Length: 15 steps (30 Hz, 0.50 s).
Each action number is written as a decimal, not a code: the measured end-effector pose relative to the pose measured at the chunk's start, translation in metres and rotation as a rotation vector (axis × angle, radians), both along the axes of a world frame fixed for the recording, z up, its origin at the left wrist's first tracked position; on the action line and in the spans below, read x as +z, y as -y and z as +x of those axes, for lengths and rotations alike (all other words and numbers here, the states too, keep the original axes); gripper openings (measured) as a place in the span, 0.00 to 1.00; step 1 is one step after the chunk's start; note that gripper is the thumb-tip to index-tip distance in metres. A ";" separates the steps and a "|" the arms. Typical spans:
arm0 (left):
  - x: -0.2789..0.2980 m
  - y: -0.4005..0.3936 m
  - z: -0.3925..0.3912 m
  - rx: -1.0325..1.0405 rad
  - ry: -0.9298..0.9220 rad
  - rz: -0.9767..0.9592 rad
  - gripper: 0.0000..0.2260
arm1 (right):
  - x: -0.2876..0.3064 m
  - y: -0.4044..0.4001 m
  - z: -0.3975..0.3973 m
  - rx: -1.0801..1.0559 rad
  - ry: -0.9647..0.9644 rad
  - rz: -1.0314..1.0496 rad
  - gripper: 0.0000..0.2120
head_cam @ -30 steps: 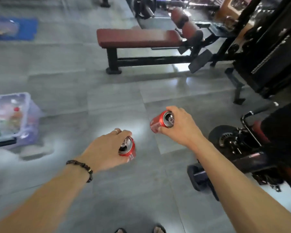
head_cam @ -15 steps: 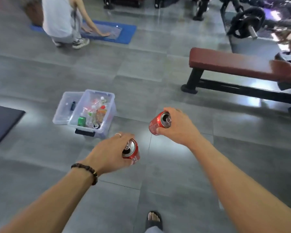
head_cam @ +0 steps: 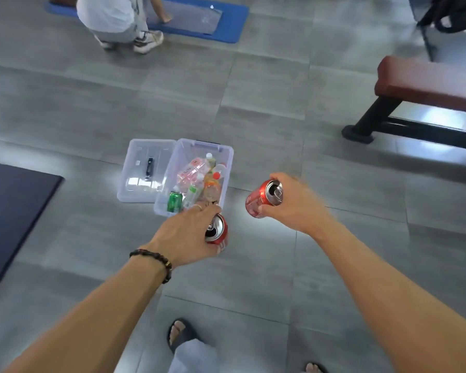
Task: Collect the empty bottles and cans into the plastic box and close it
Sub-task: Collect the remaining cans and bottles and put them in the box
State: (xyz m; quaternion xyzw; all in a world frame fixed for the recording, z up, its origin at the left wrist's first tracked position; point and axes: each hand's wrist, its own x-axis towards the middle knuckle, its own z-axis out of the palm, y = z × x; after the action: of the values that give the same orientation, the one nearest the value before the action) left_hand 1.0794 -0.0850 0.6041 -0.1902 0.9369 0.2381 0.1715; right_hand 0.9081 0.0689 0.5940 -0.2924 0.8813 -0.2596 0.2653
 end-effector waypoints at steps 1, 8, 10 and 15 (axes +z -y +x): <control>-0.010 0.020 0.001 -0.014 0.008 0.003 0.31 | -0.010 0.018 0.004 -0.019 0.012 0.006 0.34; -0.097 0.132 -0.028 -0.073 0.033 -0.028 0.30 | -0.102 0.119 0.011 -0.099 0.068 0.015 0.32; -0.133 0.157 -0.045 -0.081 0.031 -0.032 0.30 | -0.140 0.143 0.006 -0.117 0.080 0.022 0.33; -0.247 0.203 -0.091 -0.142 0.038 -0.077 0.29 | -0.251 0.192 -0.016 -0.154 0.110 0.087 0.34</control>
State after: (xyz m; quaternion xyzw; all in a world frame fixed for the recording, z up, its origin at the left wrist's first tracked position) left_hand 0.9886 -0.2877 0.3568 -0.1345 0.9530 0.1854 0.1984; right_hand 0.8919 -0.1226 0.3433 -0.1974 0.8957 -0.2565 0.3050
